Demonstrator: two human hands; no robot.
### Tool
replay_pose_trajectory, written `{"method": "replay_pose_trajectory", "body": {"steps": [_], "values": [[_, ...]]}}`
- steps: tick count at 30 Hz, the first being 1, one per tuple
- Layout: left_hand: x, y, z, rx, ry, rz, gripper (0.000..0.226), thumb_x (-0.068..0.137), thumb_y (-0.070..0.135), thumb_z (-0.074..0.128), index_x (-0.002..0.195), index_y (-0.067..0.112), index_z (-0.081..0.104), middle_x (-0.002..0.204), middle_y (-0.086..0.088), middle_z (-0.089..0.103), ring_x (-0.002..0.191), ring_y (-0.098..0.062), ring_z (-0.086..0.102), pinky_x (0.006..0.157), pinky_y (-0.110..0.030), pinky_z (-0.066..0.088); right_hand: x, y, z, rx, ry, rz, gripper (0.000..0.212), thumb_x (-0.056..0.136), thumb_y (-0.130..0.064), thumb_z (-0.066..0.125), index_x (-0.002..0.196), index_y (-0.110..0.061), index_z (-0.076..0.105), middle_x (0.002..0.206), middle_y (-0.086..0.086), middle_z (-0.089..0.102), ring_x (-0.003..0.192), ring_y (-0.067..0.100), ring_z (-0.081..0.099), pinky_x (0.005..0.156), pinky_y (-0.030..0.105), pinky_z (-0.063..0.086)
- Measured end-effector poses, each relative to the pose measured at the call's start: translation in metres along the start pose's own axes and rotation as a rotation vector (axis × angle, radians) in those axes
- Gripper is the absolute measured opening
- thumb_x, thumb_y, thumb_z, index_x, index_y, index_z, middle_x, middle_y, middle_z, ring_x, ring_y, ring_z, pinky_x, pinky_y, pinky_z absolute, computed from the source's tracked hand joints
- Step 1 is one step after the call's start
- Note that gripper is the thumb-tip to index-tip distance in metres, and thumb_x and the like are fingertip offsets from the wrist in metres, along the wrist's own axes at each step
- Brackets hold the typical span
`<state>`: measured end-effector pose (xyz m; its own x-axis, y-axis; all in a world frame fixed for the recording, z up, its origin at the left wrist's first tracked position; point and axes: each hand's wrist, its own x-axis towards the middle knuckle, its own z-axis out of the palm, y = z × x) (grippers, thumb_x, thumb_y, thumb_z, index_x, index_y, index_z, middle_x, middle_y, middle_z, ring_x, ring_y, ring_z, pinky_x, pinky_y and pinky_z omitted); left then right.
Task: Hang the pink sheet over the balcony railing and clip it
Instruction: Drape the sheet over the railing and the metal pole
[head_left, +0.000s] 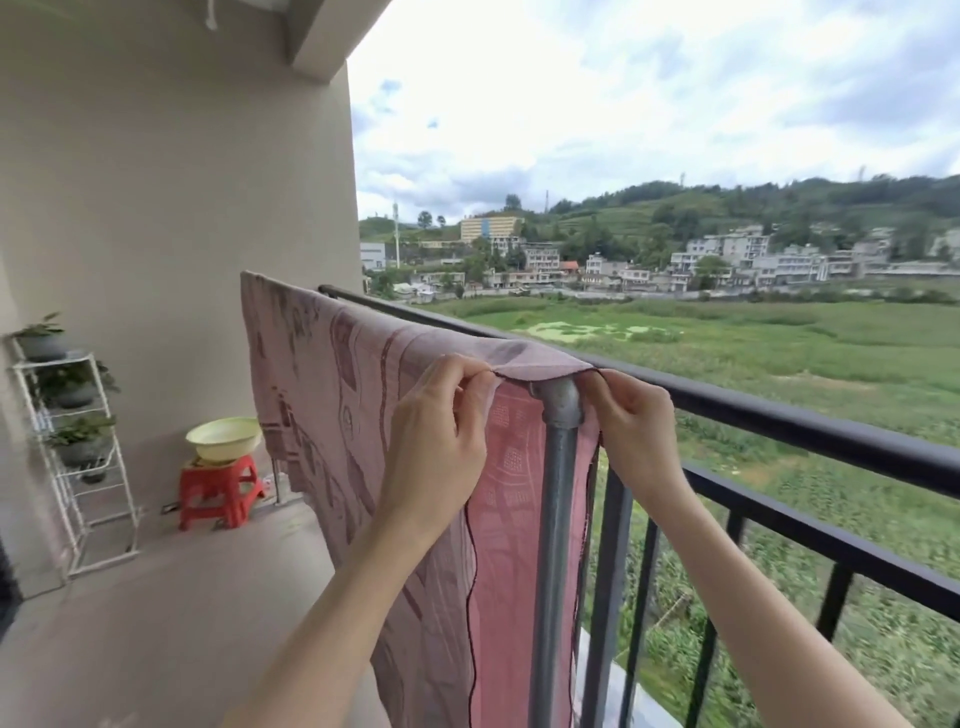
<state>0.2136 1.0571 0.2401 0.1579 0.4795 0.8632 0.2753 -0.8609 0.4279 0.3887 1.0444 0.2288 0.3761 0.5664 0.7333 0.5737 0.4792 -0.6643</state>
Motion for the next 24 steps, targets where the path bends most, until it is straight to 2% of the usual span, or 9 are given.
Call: {"method": "replay_pose_trajectory", "body": {"steps": [3,5,8,12,15,17,19,21,24], "values": [[-0.021,-0.014,-0.002,0.011,-0.063,-0.016,0.01,0.093,0.022,0.046,0.086,0.019,0.053,0.066,0.017,0.046,0.063,0.004,0.05,0.057,-0.005,0.034,-0.006,-0.007,0.015,0.046,0.069,0.026,0.045,0.094,-0.017,0.051,0.051,-0.012,0.043,0.045,-0.011,0.033,0.049,0.005,0.024,0.051,0.028,0.019],[-0.035,-0.028,-0.001,0.012,-0.11,-0.056,0.01,0.093,0.023,0.047,0.089,0.018,0.055,0.072,0.016,0.05,0.071,0.001,0.052,0.06,-0.006,0.037,-0.018,-0.006,0.028,0.064,0.071,0.03,0.042,0.095,-0.02,0.05,0.054,-0.024,0.045,0.044,-0.014,0.039,0.047,0.001,0.028,0.048,0.023,0.022],[-0.053,-0.046,-0.001,0.007,-0.152,-0.147,0.013,0.09,0.031,0.053,0.101,0.023,0.05,0.088,0.016,0.052,0.083,0.0,0.053,0.067,-0.006,0.04,-0.034,-0.003,0.043,0.086,0.019,0.04,0.038,0.096,-0.021,0.049,0.059,-0.031,0.047,0.046,-0.018,0.045,0.047,0.0,0.036,0.048,0.015,0.025],[-0.07,-0.056,-0.008,0.051,-0.228,-0.258,0.043,0.078,0.047,0.064,0.107,0.024,0.043,0.099,0.013,0.047,0.087,-0.002,0.047,0.068,-0.007,0.037,-0.055,0.004,0.057,0.143,-0.092,0.151,0.035,0.095,-0.021,0.051,0.06,-0.026,0.05,0.049,-0.015,0.043,0.05,-0.001,0.038,0.054,0.017,0.031],[-0.077,-0.065,-0.013,0.066,-0.194,-0.285,0.038,0.08,0.043,0.064,0.105,0.02,0.048,0.098,0.01,0.05,0.086,-0.006,0.051,0.068,-0.013,0.043,-0.08,0.009,0.069,0.178,-0.167,0.243,0.037,0.095,-0.014,0.049,0.061,-0.027,0.049,0.044,-0.02,0.048,0.045,-0.005,0.04,0.049,0.009,0.029],[-0.081,-0.074,-0.019,0.069,-0.181,-0.281,0.037,0.082,0.041,0.063,0.106,0.017,0.05,0.099,0.008,0.052,0.086,-0.008,0.052,0.07,-0.021,0.046,-0.094,0.014,0.08,0.159,-0.21,0.297,0.031,0.095,-0.012,0.049,0.066,-0.018,0.056,0.05,-0.018,0.054,0.048,-0.007,0.044,0.052,0.007,0.034],[-0.084,-0.079,-0.022,0.065,-0.218,-0.301,0.042,0.081,0.043,0.063,0.11,0.017,0.049,0.102,0.008,0.052,0.087,-0.007,0.052,0.07,-0.021,0.046,-0.107,0.024,0.091,0.123,-0.242,0.382,0.024,0.094,-0.012,0.051,0.074,-0.011,0.063,0.062,-0.007,0.058,0.054,0.0,0.048,0.056,0.015,0.039],[-0.084,-0.082,-0.02,0.044,-0.256,-0.331,0.043,0.081,0.043,0.064,0.111,0.017,0.048,0.102,0.006,0.055,0.086,-0.008,0.053,0.07,-0.022,0.046,-0.117,0.035,0.098,0.112,-0.268,0.476,0.024,0.093,-0.012,0.052,0.074,-0.019,0.064,0.068,-0.006,0.061,0.054,-0.004,0.053,0.055,0.013,0.043],[-0.08,-0.09,-0.021,-0.012,-0.218,-0.358,0.022,0.084,0.031,0.064,0.096,0.019,0.05,0.085,0.011,0.057,0.076,-0.005,0.055,0.067,-0.017,0.045,-0.131,0.044,0.112,0.045,-0.312,0.568,0.023,0.093,-0.018,0.055,0.072,-0.016,0.064,0.069,-0.002,0.065,0.056,0.003,0.061,0.055,0.023,0.046]]}}
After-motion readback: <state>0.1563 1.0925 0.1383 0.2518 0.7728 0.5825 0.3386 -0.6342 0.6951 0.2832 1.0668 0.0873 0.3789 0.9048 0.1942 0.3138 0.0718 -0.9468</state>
